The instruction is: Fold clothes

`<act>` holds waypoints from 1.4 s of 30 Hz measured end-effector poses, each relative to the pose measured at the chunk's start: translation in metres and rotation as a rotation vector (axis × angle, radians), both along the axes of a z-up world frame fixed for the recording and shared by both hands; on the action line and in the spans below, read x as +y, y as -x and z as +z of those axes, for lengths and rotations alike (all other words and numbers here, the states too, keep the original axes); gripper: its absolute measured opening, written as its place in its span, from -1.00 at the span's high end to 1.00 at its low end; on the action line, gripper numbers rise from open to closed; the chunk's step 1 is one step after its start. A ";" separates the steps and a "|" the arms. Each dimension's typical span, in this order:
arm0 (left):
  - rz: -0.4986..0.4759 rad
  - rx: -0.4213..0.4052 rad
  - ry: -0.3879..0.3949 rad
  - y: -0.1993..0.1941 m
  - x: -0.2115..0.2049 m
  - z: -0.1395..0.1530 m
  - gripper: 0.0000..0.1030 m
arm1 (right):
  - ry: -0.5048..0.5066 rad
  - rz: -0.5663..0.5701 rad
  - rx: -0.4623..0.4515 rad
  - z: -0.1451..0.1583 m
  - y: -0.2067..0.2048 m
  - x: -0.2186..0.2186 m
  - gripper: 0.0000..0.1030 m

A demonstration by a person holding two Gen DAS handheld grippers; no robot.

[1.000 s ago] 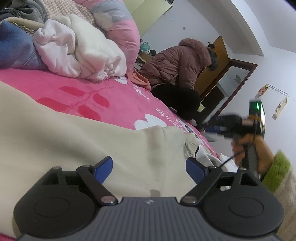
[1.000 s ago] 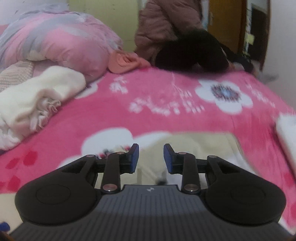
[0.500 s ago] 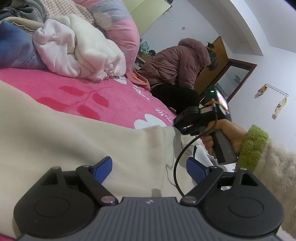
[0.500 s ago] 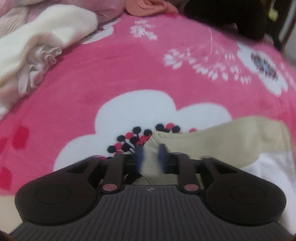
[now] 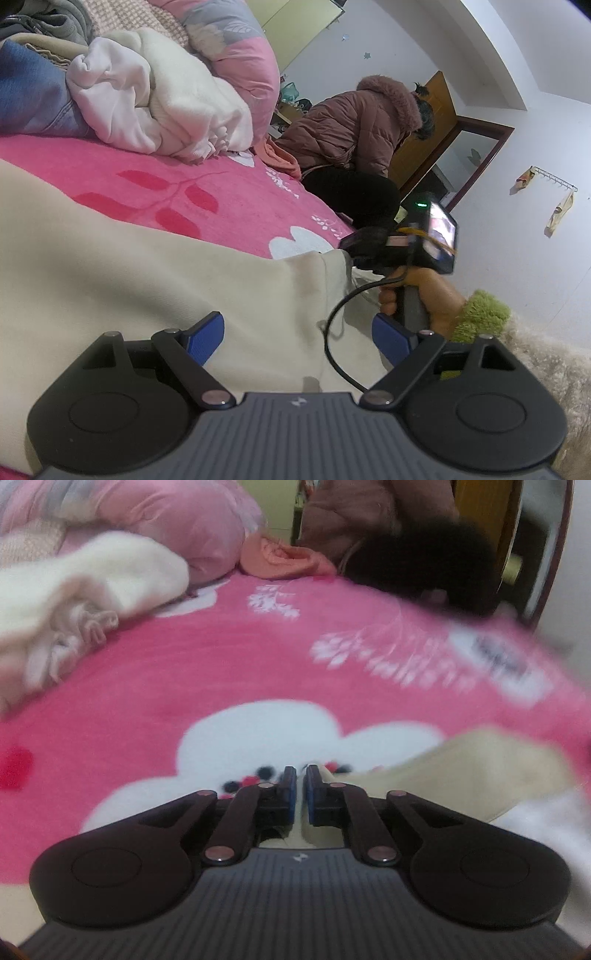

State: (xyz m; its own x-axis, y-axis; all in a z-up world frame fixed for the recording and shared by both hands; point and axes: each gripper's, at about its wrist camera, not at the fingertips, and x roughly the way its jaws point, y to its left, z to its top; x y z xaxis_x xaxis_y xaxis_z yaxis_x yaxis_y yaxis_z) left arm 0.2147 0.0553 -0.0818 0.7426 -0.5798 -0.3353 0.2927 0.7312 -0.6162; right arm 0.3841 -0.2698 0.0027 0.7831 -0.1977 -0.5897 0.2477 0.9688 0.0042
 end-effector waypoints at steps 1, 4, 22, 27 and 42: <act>0.000 0.000 0.004 0.000 0.001 0.000 -0.72 | -0.048 -0.003 -0.012 0.003 0.005 -0.008 0.87; -0.005 0.000 0.020 0.000 0.002 -0.001 -0.74 | -0.191 -0.014 -0.047 0.013 0.021 -0.033 0.61; -0.027 -0.006 -0.071 0.001 -0.014 0.003 -0.99 | -0.486 0.104 0.149 0.002 0.202 -0.060 0.47; -0.026 -0.004 -0.107 0.002 -0.018 0.003 -1.00 | -0.404 0.126 0.208 -0.033 0.188 -0.042 0.63; 0.015 0.017 -0.142 0.007 -0.019 0.012 -1.00 | -0.006 0.144 0.012 0.000 0.234 0.004 0.60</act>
